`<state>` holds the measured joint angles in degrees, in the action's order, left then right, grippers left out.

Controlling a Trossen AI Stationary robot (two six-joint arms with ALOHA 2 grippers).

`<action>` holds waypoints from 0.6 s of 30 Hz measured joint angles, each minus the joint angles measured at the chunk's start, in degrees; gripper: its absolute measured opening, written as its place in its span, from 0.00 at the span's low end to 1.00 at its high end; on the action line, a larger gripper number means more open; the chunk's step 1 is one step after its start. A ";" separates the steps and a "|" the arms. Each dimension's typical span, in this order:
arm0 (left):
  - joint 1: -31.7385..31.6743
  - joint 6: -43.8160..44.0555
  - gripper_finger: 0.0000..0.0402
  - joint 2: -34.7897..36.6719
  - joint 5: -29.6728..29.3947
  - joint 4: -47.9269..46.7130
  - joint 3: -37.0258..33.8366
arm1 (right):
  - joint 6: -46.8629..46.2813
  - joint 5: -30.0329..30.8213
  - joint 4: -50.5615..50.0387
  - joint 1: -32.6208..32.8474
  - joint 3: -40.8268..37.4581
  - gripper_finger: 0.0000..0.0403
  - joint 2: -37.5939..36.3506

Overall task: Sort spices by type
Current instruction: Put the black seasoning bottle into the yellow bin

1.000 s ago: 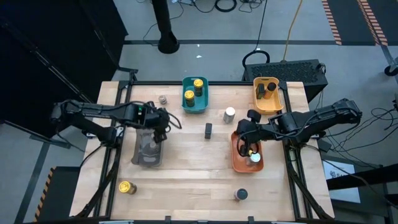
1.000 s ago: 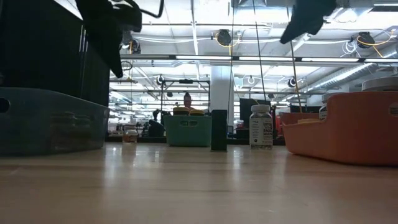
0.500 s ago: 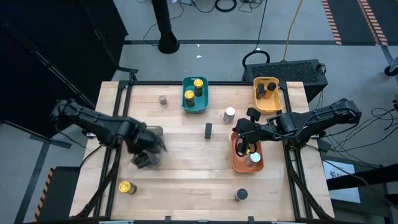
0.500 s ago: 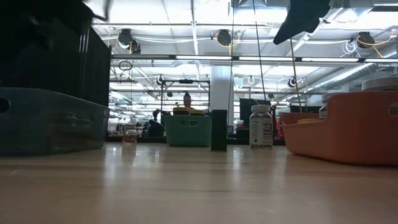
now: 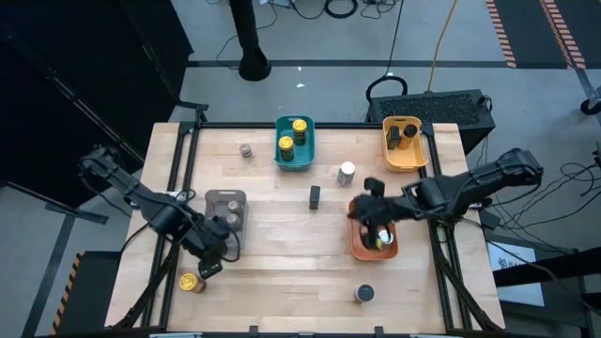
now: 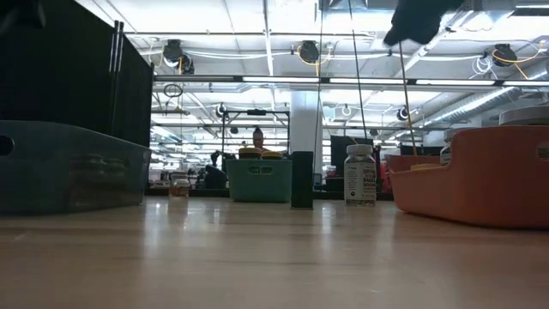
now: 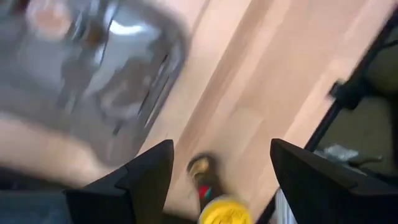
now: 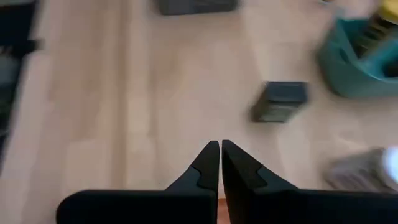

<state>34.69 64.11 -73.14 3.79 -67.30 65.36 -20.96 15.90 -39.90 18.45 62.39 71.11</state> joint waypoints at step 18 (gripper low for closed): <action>1.72 -4.96 0.68 0.00 -20.49 3.82 0.00 | -10.04 -8.20 -16.75 13.78 18.95 0.00 13.46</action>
<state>36.41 59.16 -73.14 -16.69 -63.48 65.36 -31.00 7.70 -56.65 32.22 81.34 84.58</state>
